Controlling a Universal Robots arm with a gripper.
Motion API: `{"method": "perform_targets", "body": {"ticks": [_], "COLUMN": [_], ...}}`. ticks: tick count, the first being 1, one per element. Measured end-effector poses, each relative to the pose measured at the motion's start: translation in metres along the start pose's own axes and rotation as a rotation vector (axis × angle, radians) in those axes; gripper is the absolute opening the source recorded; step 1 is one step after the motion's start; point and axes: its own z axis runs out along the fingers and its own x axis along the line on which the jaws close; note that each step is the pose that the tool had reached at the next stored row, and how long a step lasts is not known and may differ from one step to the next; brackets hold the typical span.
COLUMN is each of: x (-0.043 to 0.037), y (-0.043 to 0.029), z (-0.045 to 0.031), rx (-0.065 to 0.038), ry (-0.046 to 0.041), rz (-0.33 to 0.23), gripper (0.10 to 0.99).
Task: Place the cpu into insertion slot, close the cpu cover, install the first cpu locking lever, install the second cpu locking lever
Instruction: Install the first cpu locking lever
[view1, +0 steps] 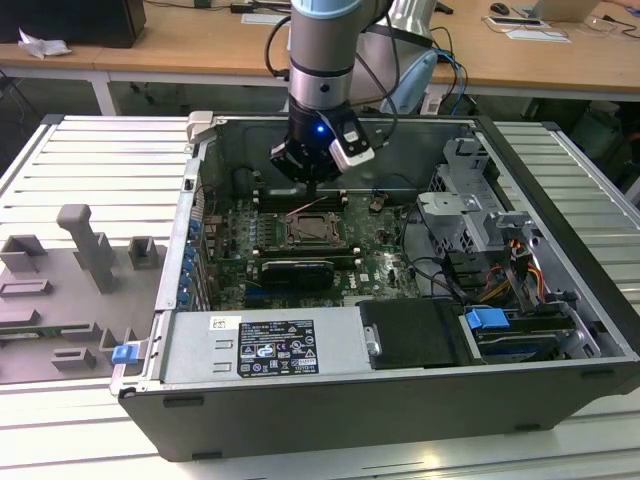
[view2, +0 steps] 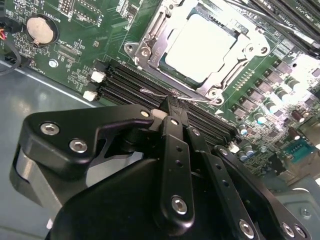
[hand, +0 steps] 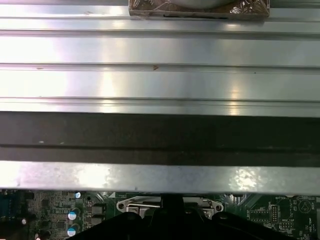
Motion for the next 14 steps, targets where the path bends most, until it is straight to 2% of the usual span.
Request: {"method": "perform_targets", "body": {"ticks": [6,10,14], "x": [-0.0045,-0.0121,-0.0146], "y": [0.0014,0.0023,0.0019], "z": [0.0024,0.0072,0.012], "rx": [0.0,0.0,0.0], "ry": [0.0,0.0006,0.0009], "rz": [-0.002,-0.005,-0.006], "gripper": [0.106,0.106,0.106]}}
